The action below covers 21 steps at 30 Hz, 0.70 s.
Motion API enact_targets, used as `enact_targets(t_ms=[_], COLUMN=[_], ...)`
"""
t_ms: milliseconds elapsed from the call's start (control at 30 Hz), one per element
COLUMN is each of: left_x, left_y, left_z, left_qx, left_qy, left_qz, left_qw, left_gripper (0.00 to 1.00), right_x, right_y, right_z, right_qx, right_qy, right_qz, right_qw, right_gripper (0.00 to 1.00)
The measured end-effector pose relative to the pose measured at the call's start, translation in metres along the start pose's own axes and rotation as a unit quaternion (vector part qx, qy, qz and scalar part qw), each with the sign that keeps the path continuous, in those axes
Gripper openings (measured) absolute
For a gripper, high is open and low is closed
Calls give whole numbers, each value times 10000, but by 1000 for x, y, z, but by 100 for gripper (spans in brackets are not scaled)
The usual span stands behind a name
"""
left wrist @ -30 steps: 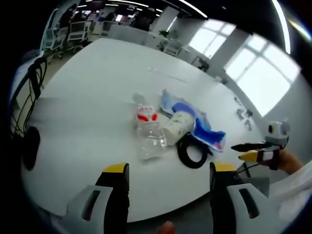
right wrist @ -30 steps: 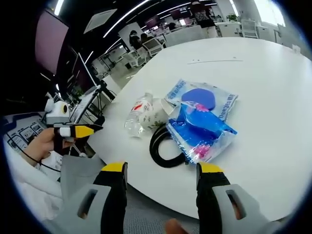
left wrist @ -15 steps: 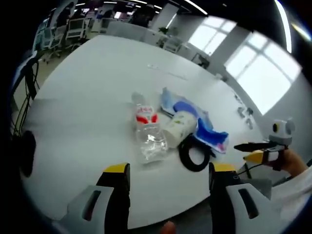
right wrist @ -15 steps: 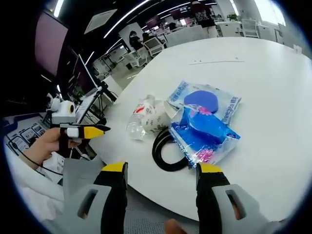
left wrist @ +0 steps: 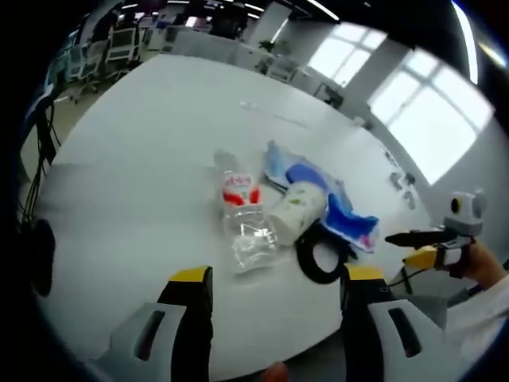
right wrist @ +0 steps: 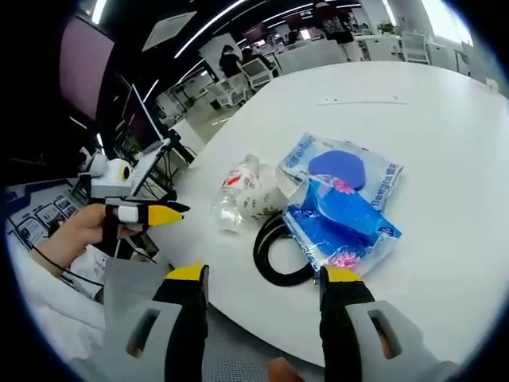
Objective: Arrange the tabletop items into an orderly group along one side of the table until the central work area is clear of visible clutter.
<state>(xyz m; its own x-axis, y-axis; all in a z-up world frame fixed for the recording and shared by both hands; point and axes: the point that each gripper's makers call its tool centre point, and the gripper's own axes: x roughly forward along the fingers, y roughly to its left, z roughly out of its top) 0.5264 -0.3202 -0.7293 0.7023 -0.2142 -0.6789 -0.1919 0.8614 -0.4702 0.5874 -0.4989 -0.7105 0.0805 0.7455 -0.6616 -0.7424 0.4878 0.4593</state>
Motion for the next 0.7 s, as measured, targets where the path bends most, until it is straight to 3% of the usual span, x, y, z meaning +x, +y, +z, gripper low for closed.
enact_targets(t_ms=[367, 700], left_x=[11, 19], left_y=[4, 3], left_z=[4, 7], left_qx=[-7, 49], left_qy=[74, 131], left_qz=[44, 21], left_qw=[10000, 9999], left_gripper=[60, 60], right_x=[2, 6], right_y=[0, 2], right_z=[13, 15], right_qx=[-27, -55], right_qy=[-83, -47], right_qz=[14, 41], right_qw=[10000, 10000], right_gripper=[53, 53])
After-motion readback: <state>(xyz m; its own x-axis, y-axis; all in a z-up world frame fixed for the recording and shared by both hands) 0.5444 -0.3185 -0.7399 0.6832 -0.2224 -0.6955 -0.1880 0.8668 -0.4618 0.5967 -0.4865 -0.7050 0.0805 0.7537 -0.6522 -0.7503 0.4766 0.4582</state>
